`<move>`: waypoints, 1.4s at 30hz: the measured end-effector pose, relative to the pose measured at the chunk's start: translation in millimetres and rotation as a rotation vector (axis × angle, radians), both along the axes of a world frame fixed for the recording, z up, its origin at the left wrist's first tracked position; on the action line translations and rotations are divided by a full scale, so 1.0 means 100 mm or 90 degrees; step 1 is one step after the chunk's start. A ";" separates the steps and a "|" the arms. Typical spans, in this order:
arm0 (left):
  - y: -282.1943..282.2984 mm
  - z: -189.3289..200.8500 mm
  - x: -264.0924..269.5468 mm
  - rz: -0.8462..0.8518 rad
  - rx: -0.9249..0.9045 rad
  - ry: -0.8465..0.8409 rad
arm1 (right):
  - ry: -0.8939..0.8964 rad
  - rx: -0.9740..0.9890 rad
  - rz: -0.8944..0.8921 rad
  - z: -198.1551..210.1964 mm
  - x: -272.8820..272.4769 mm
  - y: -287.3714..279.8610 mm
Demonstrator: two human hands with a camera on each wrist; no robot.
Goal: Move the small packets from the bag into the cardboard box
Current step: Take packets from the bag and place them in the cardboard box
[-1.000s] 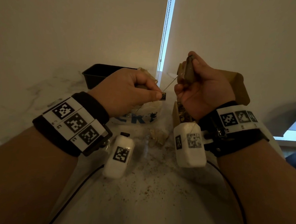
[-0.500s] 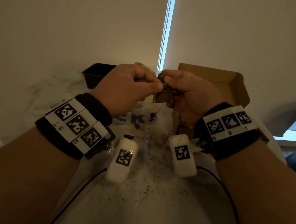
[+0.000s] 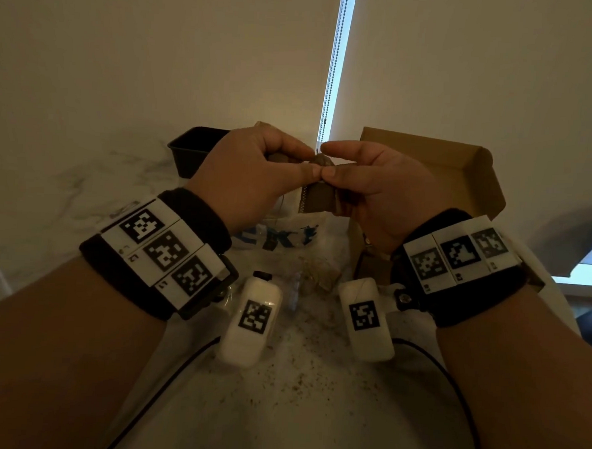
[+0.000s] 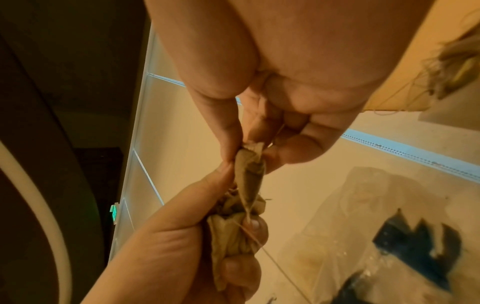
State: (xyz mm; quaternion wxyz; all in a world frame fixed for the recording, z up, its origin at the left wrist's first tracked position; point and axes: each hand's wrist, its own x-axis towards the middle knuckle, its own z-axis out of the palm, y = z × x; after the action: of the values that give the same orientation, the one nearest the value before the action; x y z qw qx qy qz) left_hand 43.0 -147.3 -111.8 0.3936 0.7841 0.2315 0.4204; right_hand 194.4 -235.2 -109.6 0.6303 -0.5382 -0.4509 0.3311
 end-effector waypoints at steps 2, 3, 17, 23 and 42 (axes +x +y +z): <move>-0.01 0.01 0.00 -0.017 -0.001 0.006 | -0.004 0.009 0.010 0.00 0.00 -0.01; -0.02 0.01 0.00 -0.020 -0.002 0.012 | -0.010 0.010 0.019 0.01 0.00 -0.02; -0.03 0.00 0.02 -0.028 -0.068 0.042 | -0.214 -0.094 -0.054 0.06 0.03 -0.11; -0.06 -0.02 0.04 -0.027 -0.118 0.014 | -0.127 -0.147 -0.116 0.30 0.34 -0.45; -0.01 -0.08 0.00 -0.009 -0.116 0.038 | -0.537 -0.623 -0.156 0.24 0.41 -0.50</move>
State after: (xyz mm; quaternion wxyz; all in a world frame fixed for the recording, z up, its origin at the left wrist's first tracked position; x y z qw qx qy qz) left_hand 42.8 -148.4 -119.9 0.4593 0.7586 0.2750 0.3714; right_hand 235.4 -285.0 -85.4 0.1153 -0.8938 -0.3923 0.1844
